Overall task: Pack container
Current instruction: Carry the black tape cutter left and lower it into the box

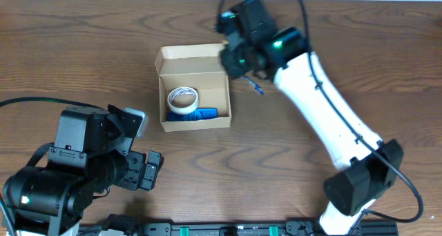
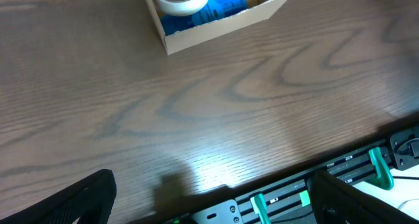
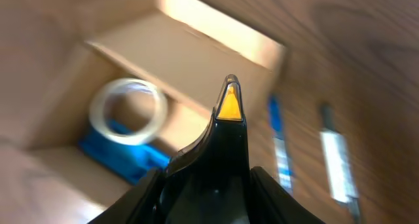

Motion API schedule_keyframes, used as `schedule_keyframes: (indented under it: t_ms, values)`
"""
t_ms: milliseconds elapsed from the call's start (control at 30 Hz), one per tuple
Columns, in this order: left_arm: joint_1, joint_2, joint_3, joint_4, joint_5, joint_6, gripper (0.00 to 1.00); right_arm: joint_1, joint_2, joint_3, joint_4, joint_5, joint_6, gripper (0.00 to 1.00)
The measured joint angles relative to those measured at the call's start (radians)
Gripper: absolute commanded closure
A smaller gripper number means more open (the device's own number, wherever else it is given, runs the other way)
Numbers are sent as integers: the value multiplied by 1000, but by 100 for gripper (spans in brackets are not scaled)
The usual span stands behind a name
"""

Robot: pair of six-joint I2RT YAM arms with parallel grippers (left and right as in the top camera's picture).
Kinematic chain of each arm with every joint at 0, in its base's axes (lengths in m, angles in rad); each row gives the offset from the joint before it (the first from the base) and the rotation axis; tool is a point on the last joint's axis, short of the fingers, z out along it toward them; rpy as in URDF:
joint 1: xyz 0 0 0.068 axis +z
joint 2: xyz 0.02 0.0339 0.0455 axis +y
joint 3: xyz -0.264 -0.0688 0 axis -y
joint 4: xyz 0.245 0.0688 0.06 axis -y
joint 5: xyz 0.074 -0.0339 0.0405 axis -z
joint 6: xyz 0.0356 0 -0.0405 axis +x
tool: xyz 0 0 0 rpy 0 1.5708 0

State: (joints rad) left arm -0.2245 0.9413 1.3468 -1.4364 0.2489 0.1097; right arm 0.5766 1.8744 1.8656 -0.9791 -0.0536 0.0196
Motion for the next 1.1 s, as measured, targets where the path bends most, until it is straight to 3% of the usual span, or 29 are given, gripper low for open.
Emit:
schedule_keyframes:
  t_ms: [333, 667, 1100]
  values:
    - [0, 0, 0, 0, 0, 0, 5, 122, 48, -28, 9, 17, 229, 72]
    - [0, 0, 0, 0, 0, 0, 5, 129, 212, -44, -74, 67, 361, 72]
    - [0, 0, 0, 0, 0, 0, 5, 129, 226, -47, -124, 123, 452, 73]
